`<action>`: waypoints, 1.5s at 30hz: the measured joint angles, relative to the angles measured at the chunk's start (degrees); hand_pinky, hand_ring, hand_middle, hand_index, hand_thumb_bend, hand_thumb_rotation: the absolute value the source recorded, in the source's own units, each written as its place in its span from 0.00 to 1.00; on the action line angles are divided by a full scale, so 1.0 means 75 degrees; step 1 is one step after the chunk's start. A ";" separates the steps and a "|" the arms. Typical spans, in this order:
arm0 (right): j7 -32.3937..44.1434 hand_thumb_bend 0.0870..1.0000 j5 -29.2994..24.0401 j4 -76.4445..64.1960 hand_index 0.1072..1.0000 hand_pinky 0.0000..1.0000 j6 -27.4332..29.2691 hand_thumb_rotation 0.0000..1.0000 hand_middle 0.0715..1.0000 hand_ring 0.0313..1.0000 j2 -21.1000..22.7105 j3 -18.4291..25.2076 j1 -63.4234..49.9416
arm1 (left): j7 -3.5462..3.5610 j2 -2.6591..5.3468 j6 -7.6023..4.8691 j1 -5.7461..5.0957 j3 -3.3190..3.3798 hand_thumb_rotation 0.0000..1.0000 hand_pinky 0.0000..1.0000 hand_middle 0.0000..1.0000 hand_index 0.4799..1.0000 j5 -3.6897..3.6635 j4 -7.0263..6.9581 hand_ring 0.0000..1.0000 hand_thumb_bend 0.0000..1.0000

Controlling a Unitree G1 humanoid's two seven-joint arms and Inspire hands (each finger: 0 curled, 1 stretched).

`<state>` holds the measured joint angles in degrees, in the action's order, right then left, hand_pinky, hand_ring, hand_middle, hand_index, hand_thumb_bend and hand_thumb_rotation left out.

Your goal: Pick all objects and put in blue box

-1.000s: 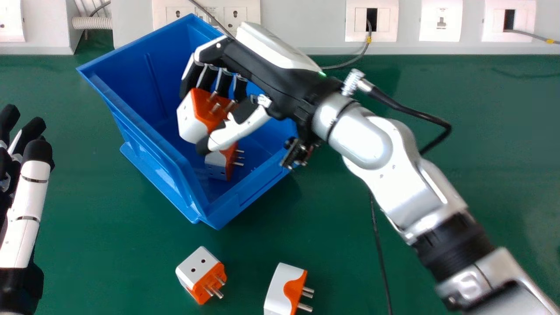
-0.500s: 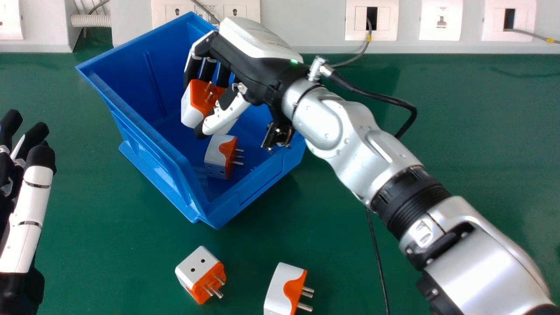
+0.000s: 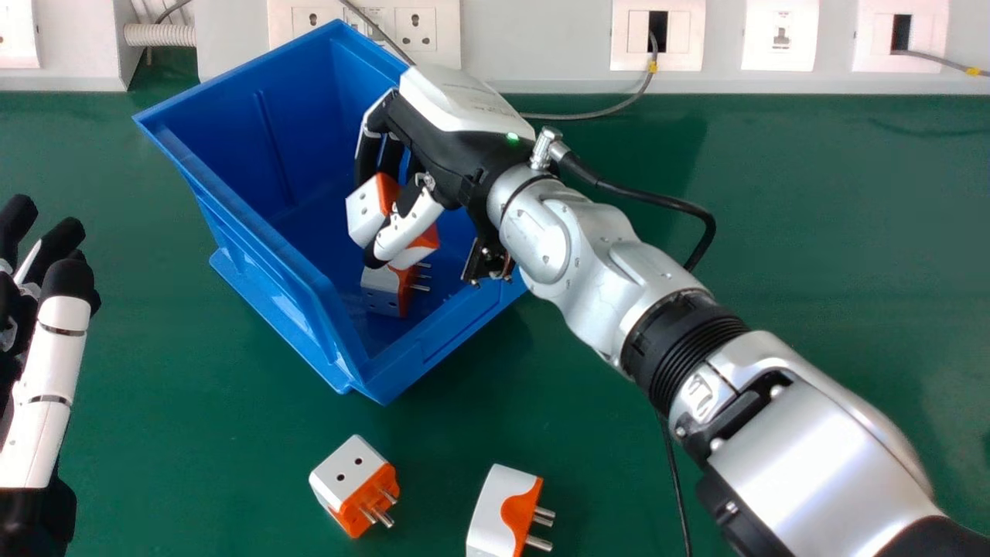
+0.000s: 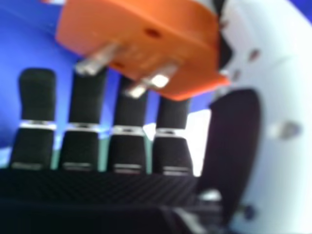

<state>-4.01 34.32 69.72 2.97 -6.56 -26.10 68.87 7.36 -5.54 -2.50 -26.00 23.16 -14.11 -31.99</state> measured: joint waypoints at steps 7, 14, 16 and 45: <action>-0.0027 0.45 0.0237 0.0026 0.39 0.35 -0.0119 0.00 0.50 0.44 -0.0162 -0.0250 0.0000 | -0.0042 0.0039 0.0073 -0.0098 -0.0042 0.73 0.92 0.93 0.91 0.0001 -0.0120 0.94 0.49; -0.0057 0.44 0.0315 0.0145 0.41 0.34 -0.0146 0.00 0.52 0.44 -0.0155 -0.0399 -0.0001 | -0.0165 0.0084 0.0088 -0.0153 -0.0088 0.73 0.91 0.92 0.91 0.0003 -0.0193 0.94 0.49; -0.0134 0.44 0.0316 0.0145 0.42 0.34 -0.0146 0.00 0.52 0.44 -0.0156 -0.0404 -0.0001 | -0.0171 0.0084 0.0087 -0.0153 -0.0124 0.73 0.91 0.92 0.91 0.0002 -0.0219 0.94 0.48; -0.1373 0.44 0.0285 0.0326 0.44 0.34 -0.0002 0.00 0.52 0.43 -0.0189 -0.0377 -0.0040 | -0.0208 0.0070 0.0086 -0.0343 -0.0252 0.74 0.90 0.93 0.92 0.0238 -0.0409 0.94 0.49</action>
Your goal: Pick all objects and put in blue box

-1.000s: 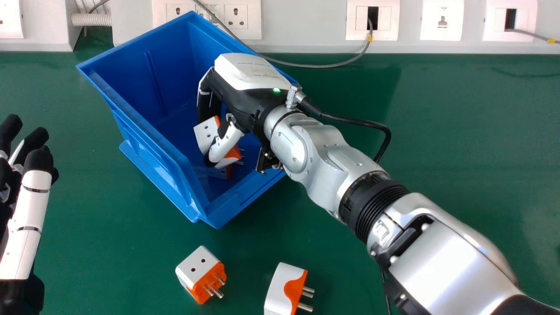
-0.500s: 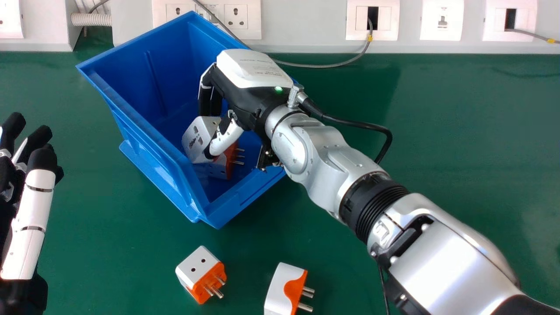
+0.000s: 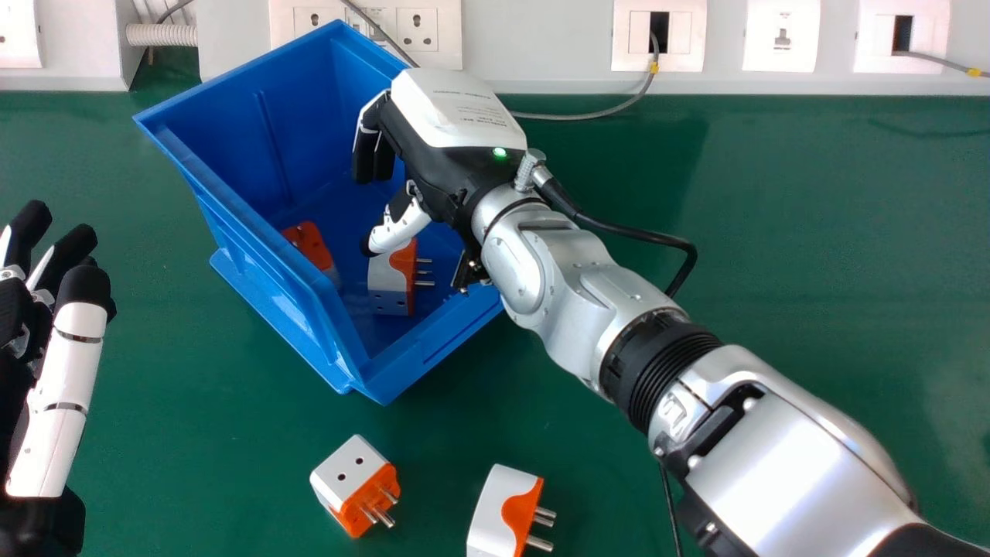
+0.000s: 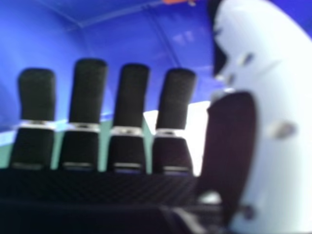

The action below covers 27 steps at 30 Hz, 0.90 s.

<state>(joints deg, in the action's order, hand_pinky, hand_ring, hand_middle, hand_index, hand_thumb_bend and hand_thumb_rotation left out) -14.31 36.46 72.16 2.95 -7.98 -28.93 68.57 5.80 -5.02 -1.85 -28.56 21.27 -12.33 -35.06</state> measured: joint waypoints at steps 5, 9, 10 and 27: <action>0.0037 0.44 -0.0002 0.0000 0.45 0.34 -0.0019 0.00 0.51 0.43 -0.0001 -0.0001 0.0000 | 0.0019 -0.0004 0.0000 0.0009 0.0003 0.74 0.91 0.93 0.92 -0.0005 0.0004 0.94 0.49; 0.0245 0.44 -0.0016 -0.0002 0.46 0.33 -0.0079 0.00 0.52 0.43 0.0000 0.0001 0.0000 | 0.0029 -0.0008 0.0007 0.0022 0.0004 0.75 0.91 0.93 0.93 -0.0007 0.0004 0.94 0.49; 0.0274 0.44 -0.0023 -0.0007 0.46 0.33 -0.0079 0.00 0.52 0.43 0.0001 0.0002 0.0000 | 0.0032 -0.0008 0.0008 0.0023 0.0004 0.75 0.91 0.93 0.93 -0.0007 0.0004 0.94 0.49; 0.0658 0.57 -0.0040 -0.0963 0.70 0.60 0.0404 0.00 0.79 0.74 0.0551 0.0004 -0.0391 | 0.0020 -0.0016 0.0012 0.0091 0.0003 0.75 0.92 0.94 0.94 0.0009 0.0084 0.95 0.50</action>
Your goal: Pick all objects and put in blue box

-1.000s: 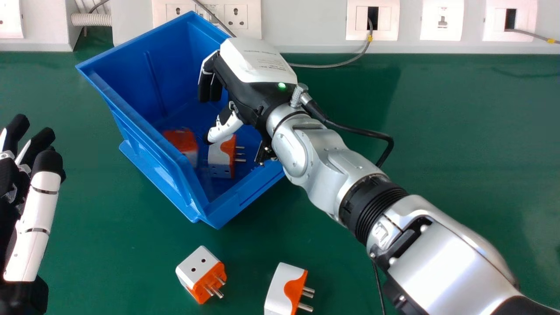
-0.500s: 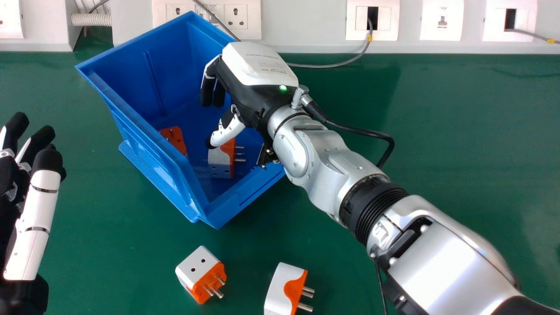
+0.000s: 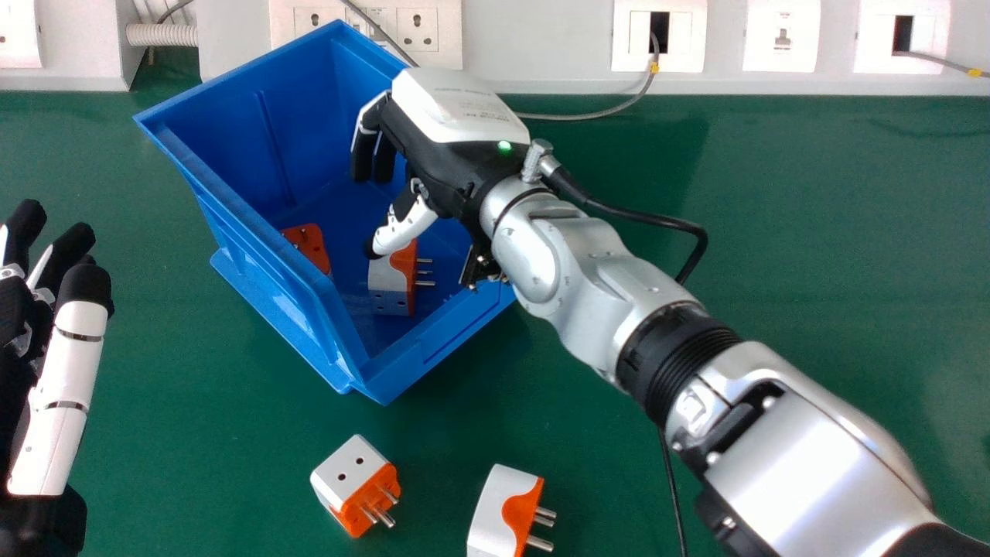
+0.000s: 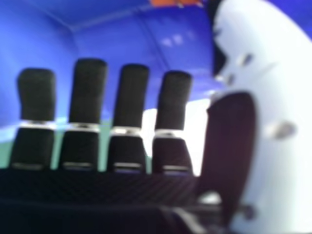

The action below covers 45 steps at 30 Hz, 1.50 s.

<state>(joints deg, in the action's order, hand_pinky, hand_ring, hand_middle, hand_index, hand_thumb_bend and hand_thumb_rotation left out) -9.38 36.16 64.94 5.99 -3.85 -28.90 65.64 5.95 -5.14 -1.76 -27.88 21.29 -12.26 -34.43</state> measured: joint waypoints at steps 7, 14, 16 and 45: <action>0.0157 0.77 0.0102 -0.1291 0.93 0.92 0.0114 0.00 0.96 0.95 0.0593 -0.0064 -0.0705 | -0.0020 -0.0001 0.0115 0.0079 -0.0011 0.75 0.92 0.94 0.95 -0.0009 0.0000 0.95 0.50; 0.0590 0.82 0.0335 -0.3829 0.99 0.99 0.0077 0.06 0.99 0.99 0.1398 -0.0022 -0.1874 | 0.0029 -0.0013 0.0144 0.0168 -0.0011 0.76 0.93 0.94 0.95 -0.0024 0.0012 0.95 0.51; 0.0772 0.83 0.0342 -0.4569 1.00 0.99 -0.0002 0.07 1.00 1.00 0.1613 0.0023 -0.2250 | 0.0048 -0.0018 0.0143 0.0190 -0.0008 0.76 0.94 0.94 0.95 -0.0026 0.0027 0.96 0.52; 0.0738 0.76 0.0398 -1.1335 0.99 1.00 0.0344 0.37 1.00 1.00 0.3076 0.2222 -0.8733 | 0.0028 0.0036 -0.0206 0.0081 0.0008 0.73 0.90 0.92 0.90 0.0179 0.0314 0.93 0.52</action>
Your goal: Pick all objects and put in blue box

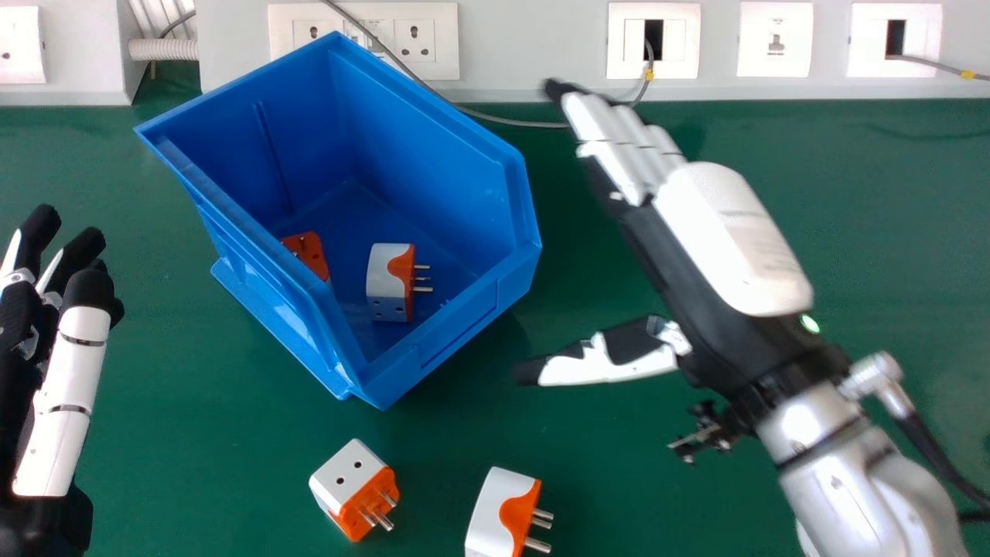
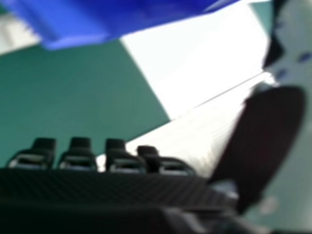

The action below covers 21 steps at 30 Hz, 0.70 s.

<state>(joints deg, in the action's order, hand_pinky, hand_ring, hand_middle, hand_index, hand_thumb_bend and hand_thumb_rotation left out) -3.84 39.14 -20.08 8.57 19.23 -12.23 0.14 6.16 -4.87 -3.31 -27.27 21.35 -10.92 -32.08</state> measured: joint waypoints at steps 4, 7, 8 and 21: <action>-0.0177 0.75 0.0124 0.0010 0.98 0.94 0.0283 0.47 1.00 1.00 0.0130 0.0150 -0.0485 | -0.0131 0.0003 0.0041 -0.0024 -0.0024 0.72 0.89 0.90 0.88 0.0174 -0.0017 0.92 0.50; -0.0147 0.75 0.0138 0.0021 0.96 0.89 0.0309 0.53 1.00 1.00 0.0232 0.0186 -0.0860 | -0.0152 0.0005 0.0050 -0.0038 -0.0041 0.72 0.88 0.89 0.86 0.0177 -0.0019 0.92 0.48; -0.0097 0.75 0.0138 0.0021 0.95 0.88 0.0302 0.54 1.00 1.00 0.0239 0.0189 -0.0996 | -0.0153 0.0004 0.0050 -0.0045 -0.0048 0.72 0.88 0.89 0.86 0.0178 -0.0021 0.91 0.47; 0.0329 0.76 0.0178 0.0013 0.93 0.85 -0.0085 0.55 0.98 0.99 -0.0096 -0.0019 -0.2070 | -0.0149 0.0035 0.0023 -0.0014 -0.0164 0.72 0.88 0.89 0.84 0.0175 0.0005 0.91 0.47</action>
<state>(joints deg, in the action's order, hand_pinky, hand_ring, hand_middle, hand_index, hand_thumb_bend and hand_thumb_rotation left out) -1.37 40.48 -19.98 7.93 18.50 -12.38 -15.39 5.05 -4.60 -3.14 -27.38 20.12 -9.60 -32.03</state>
